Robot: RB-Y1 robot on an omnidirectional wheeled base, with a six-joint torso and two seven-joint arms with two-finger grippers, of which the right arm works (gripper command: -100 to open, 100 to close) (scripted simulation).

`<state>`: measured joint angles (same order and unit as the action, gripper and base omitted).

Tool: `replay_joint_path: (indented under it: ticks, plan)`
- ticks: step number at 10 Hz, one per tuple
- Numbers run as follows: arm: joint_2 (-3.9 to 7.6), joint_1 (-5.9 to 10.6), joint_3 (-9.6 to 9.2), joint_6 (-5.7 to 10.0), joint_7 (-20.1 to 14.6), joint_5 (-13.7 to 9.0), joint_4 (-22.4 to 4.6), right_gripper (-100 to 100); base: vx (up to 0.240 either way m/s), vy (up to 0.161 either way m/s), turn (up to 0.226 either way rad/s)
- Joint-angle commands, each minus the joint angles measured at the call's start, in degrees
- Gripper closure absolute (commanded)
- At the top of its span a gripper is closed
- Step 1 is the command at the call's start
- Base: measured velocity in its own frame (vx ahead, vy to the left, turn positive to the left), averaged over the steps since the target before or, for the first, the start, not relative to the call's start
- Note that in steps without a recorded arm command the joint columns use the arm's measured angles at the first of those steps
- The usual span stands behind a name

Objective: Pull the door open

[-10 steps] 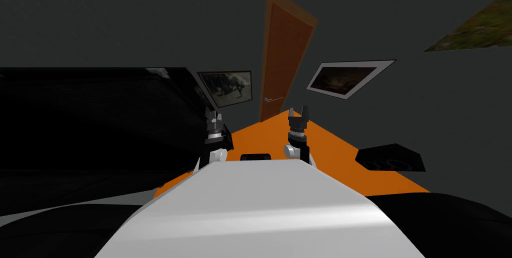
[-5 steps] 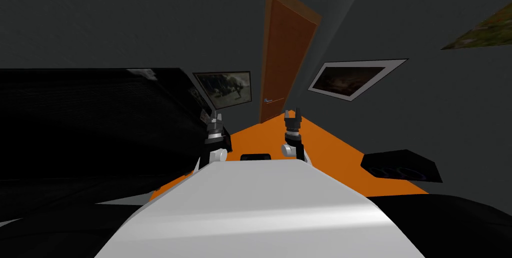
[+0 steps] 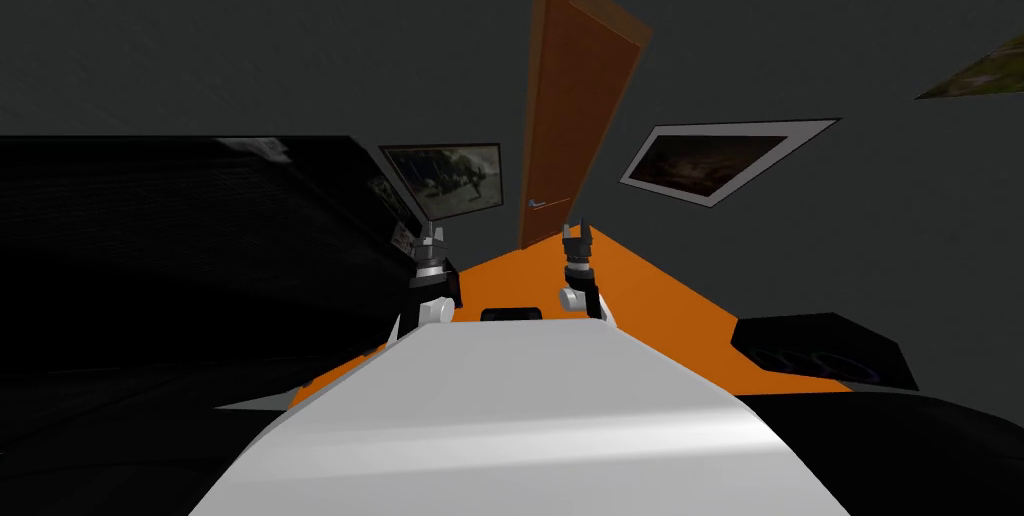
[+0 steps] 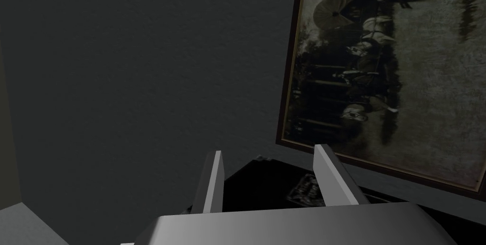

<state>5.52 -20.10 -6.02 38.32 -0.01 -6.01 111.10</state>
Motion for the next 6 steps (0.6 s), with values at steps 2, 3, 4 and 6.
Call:
replay_joint_path:
  ticks: [2, 3, 4, 6]
  plan:
    - [0.34, 1.31, -0.59, 0.23, -0.4, -0.1, -3.3, -100, 0.087, -0.057, 0.041]
    - [0.48, 1.87, -0.82, 0.42, -0.5, -0.1, -4.7, -100, 0.093, -0.055, 0.032]
    - [0.63, 2.44, -1.04, 0.62, -0.7, -0.2, -6.2, -100, 0.106, -0.042, 0.034]
    - [0.93, 3.56, -1.49, 1.0, -1.0, -0.2, -9.1, -100, 0.093, -0.049, 0.038]
